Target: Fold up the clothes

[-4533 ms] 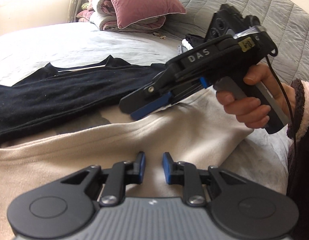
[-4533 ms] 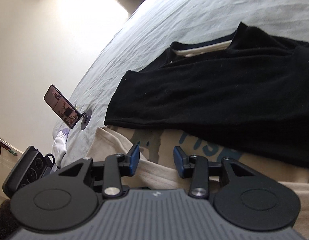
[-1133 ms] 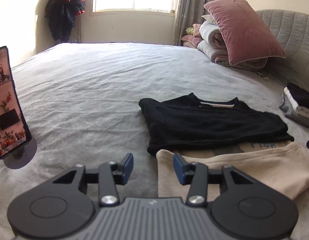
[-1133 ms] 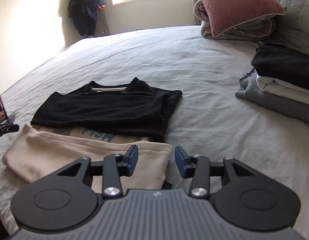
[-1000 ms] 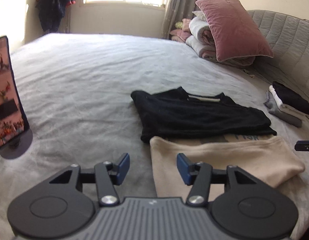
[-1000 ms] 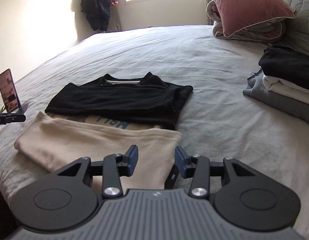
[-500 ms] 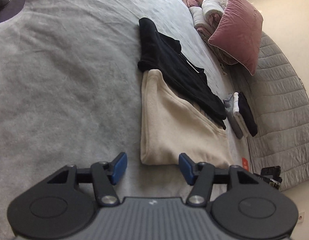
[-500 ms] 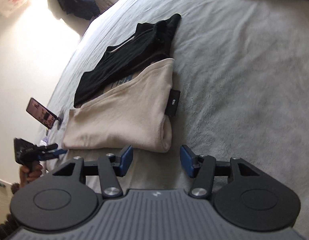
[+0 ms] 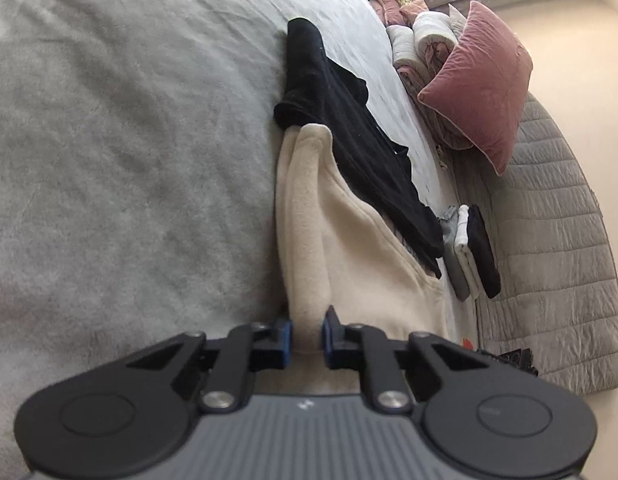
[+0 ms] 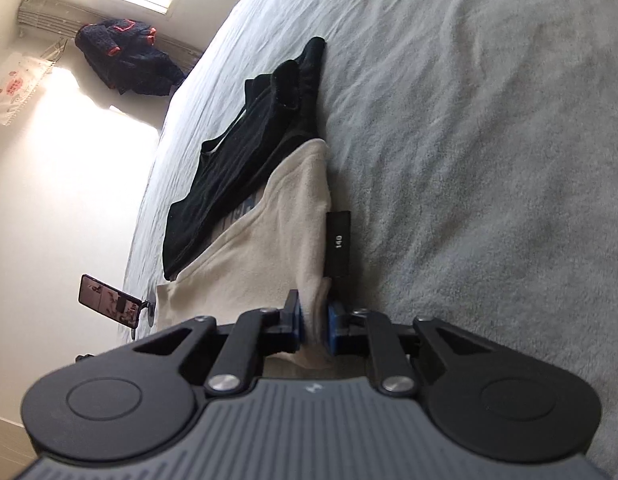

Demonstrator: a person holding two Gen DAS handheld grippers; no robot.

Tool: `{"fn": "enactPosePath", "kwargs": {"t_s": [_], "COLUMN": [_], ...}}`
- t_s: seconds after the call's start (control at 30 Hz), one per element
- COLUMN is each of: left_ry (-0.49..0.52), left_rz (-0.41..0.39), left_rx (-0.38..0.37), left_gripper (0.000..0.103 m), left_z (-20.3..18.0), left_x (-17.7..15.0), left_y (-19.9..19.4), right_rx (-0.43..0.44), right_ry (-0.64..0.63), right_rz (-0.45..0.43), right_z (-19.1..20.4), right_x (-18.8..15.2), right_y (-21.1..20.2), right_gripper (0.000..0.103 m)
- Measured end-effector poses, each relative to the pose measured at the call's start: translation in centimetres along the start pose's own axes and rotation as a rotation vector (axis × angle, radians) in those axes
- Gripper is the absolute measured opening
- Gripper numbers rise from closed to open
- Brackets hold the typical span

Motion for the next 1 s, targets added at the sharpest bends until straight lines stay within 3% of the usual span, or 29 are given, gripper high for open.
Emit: {"fn": "enactPosePath", "kwargs": {"t_s": [0.27,0.6,0.8,1.0], "left_ry": [-0.056,-0.102,-0.127,-0.137], "left_rz": [-0.064,-0.228,-0.335,-0.455], "left_rx": [-0.112,-0.260,-0.249,-0.192], "left_gripper": [0.013,0.013,0.013,0.013], "left_z": [-0.8,-4.2,-4.8,-5.1], "left_x": [1.2,4.3,6.8,8.9], "left_y": [-1.1,-0.2,1.4,3.8], "right_rx": [0.111,0.217,0.223,0.218], "right_ry": [0.047,0.142,0.192,0.258], "right_rz": [-0.067,-0.222,-0.299,-0.375], "right_z": [1.5,4.5,5.0,4.2], "right_x": [1.7,5.7,7.9,9.6], "right_y": [-1.0,0.3,2.6,4.6], "right_gripper": [0.015,0.015,0.015,0.015]}}
Point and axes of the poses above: each gripper's, at about its wrist camera, not at the fingertips, and y roughly the way its jaws point, z to its left, x to its top, the point moved 2 cm from there along y, roughly the way its jaws point, and after that the axes turned 15 degrees about -z, right-handed, at the moved point
